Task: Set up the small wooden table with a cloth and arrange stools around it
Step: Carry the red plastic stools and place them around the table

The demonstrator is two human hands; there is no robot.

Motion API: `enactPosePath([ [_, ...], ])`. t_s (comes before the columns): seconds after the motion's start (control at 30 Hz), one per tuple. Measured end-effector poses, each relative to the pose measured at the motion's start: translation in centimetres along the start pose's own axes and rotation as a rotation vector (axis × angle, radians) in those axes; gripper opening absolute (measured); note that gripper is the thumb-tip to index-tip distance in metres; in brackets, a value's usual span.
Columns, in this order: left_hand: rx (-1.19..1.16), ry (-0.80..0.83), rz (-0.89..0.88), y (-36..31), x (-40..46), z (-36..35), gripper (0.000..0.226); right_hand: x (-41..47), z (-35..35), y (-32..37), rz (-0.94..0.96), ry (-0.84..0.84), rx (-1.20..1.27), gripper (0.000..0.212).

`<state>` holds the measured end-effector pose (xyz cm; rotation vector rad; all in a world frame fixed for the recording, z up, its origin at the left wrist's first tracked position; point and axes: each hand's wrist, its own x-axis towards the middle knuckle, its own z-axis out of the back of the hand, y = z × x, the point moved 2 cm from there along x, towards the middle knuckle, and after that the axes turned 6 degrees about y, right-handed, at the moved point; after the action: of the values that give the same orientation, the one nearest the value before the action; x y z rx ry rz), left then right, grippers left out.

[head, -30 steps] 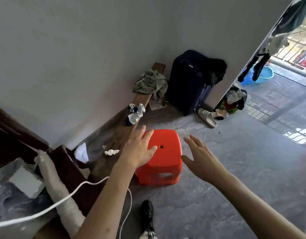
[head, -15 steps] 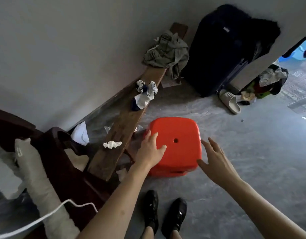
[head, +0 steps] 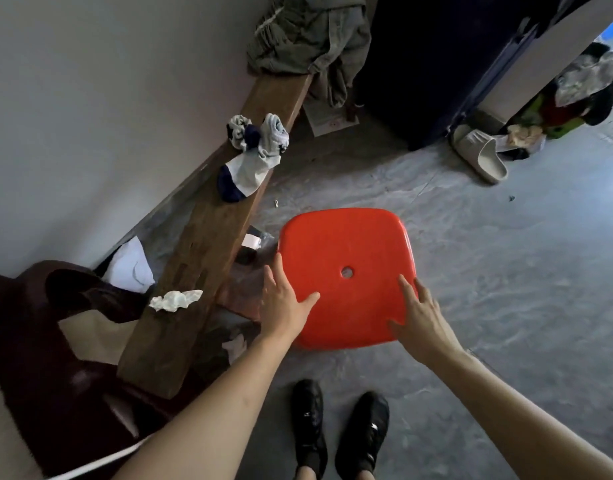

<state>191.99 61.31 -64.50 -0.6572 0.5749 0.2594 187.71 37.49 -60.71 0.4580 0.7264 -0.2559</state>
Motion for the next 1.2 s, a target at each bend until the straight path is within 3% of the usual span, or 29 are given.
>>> enactPosePath([
  [0.23,-0.016,0.044,-0.017,1.2,1.6,-2.4,0.122,5.0,-0.4,-1.4,-0.025,0.009,0.0,0.089],
  [0.53,-0.009,0.126,0.038,0.8,1.8,-2.6,0.103,7.1,-0.4,-1.5,-0.012,0.008,0.127,0.088],
  [1.0,-0.057,0.086,-0.057,0.8,-1.7,-4.3,0.078,4.7,-2.2,-4.1,0.002,-0.039,0.212,0.082],
  [1.2,-0.008,0.136,-0.131,-0.9,-3.5,-6.5,0.084,1.7,-2.6,-8.2,-0.041,-0.068,0.303,0.081],
])
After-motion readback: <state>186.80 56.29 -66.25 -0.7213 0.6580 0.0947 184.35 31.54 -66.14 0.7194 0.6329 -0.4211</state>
